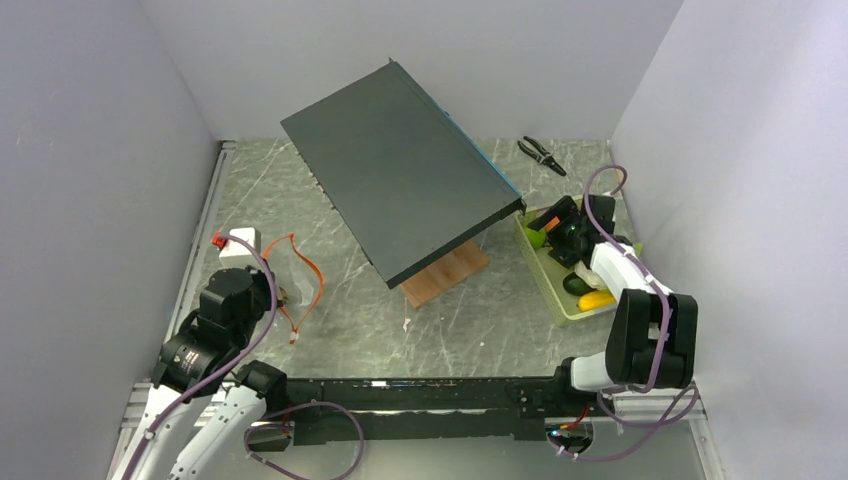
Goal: Place the food in the zip-top bag and seal the zipper
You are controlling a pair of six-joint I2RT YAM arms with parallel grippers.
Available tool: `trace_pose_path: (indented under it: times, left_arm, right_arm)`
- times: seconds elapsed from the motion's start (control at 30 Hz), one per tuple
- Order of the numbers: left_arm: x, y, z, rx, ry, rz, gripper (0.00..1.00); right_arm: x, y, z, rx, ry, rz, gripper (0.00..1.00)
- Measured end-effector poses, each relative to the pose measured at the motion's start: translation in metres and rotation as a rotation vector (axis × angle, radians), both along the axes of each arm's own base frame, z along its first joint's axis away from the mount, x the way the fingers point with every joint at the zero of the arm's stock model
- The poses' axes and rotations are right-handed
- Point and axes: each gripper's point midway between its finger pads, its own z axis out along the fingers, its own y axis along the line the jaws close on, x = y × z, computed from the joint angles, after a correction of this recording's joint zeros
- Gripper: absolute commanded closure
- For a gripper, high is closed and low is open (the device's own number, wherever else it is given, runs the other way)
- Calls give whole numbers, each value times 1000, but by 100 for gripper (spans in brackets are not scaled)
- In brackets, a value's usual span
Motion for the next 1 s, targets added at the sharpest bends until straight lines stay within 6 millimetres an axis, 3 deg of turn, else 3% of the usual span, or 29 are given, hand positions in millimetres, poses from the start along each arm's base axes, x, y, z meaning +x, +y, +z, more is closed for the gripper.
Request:
trace_pose_path:
  times: [0.13, 0.4, 0.67, 0.83, 1.0]
  left_arm:
    - [-1, 1, 1, -1, -6, 4, 100]
    - [-1, 2, 2, -2, -10, 6, 100]
    - [-1, 2, 2, -1, -11, 9, 100]
    - [-1, 3, 2, 1, -11, 13, 100]
    - [-1, 3, 2, 1, -12, 13, 100]
  right_arm:
    - [7, -6, -5, -25, 3, -42, 10]
    - [19, -3, -35, -55, 63, -63, 14]
    - [29, 1, -39, -56, 50, -62, 39]
    - [21, 0, -24, -82, 36, -56, 63]
    - [14, -5, 25, -125, -78, -62, 74]
